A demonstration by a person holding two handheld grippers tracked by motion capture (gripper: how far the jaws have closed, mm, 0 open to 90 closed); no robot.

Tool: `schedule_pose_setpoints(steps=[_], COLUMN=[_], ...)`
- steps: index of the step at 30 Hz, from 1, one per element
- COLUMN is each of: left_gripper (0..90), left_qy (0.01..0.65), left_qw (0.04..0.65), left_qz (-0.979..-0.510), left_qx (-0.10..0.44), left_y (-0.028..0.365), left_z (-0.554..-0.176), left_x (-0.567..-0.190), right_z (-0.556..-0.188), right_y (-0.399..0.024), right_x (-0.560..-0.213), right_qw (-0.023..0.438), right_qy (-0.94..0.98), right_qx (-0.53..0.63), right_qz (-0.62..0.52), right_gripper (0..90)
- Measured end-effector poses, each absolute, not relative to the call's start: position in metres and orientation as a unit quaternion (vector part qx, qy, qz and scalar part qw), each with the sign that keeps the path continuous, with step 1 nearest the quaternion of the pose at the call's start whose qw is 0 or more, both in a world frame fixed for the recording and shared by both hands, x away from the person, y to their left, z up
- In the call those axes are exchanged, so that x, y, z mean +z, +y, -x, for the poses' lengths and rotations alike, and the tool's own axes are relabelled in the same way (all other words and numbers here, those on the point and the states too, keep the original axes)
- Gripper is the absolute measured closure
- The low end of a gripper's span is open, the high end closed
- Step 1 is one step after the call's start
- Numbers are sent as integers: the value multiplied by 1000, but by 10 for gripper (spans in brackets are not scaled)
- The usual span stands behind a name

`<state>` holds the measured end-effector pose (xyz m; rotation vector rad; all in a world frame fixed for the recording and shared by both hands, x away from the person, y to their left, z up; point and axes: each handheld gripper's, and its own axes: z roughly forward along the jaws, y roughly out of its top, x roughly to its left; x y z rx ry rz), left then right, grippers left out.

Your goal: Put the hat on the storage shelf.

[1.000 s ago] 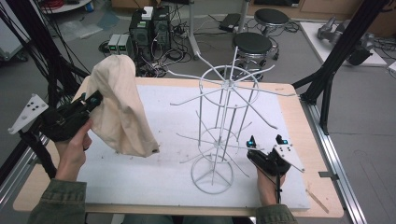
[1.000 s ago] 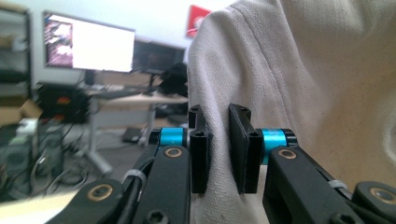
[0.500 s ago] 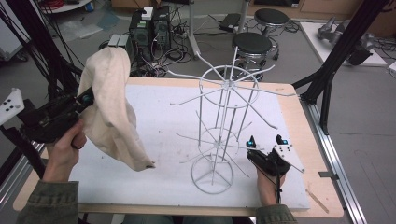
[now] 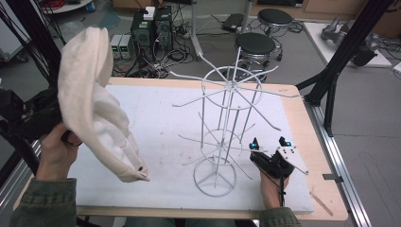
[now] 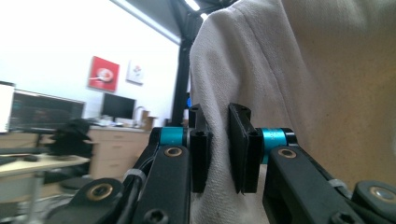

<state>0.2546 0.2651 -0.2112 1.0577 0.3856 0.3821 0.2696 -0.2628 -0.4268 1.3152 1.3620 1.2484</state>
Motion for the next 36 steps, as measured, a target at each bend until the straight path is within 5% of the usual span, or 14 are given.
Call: schedule_pose_setpoints(steps=[15, 36], left_gripper=[789, 785], left_qy=[142, 108], left_qw=[811, 779], left_qz=[-540, -599], left_qx=[174, 154], left_y=[214, 174], left_z=[-266, -268], left_x=[-179, -194], right_z=[-269, -269], right_y=[-262, -261], right_x=[-427, -427], right_qw=[419, 416], right_qy=[547, 550], right_qx=[501, 502], right_qz=[-524, -521], right_gripper=[62, 62])
